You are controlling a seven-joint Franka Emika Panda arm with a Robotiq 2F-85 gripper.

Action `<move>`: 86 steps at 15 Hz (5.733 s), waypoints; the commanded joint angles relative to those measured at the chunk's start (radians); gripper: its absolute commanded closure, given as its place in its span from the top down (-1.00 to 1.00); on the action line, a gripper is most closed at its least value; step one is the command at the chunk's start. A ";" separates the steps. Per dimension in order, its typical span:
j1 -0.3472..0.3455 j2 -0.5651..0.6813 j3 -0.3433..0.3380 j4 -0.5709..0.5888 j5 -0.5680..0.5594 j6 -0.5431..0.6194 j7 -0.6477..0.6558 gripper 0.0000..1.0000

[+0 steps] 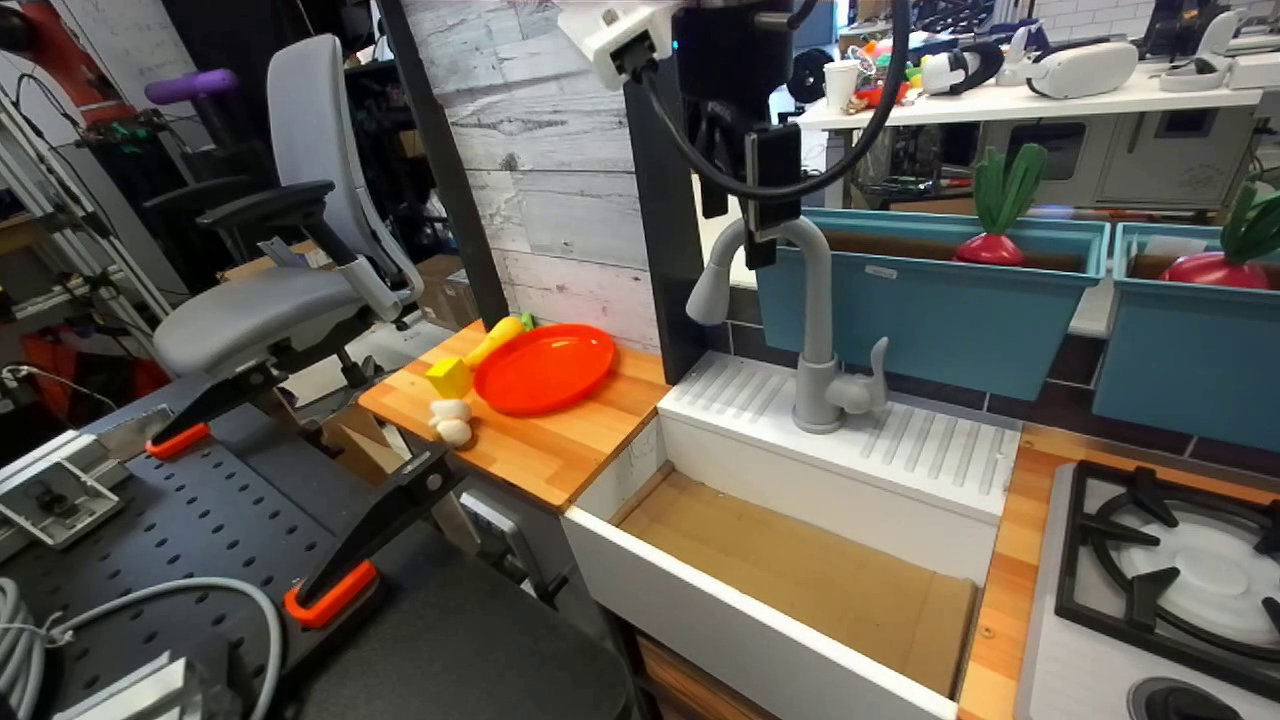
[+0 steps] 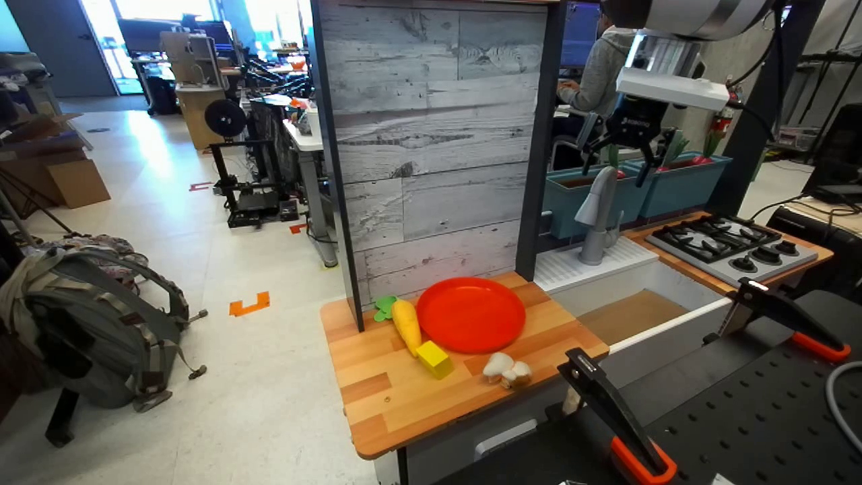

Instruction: Turn the tap nozzle to the right, then turn it to the left

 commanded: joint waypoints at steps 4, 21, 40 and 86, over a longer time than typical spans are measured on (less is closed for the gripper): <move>0.028 0.064 -0.008 0.073 -0.029 -0.008 0.068 0.31; -0.047 0.053 -0.029 0.161 -0.115 -0.283 -0.096 -0.87; -0.062 0.071 -0.045 0.257 -0.335 -0.447 -0.400 0.57; -0.117 0.029 0.039 0.066 -0.050 -0.130 -0.328 -0.46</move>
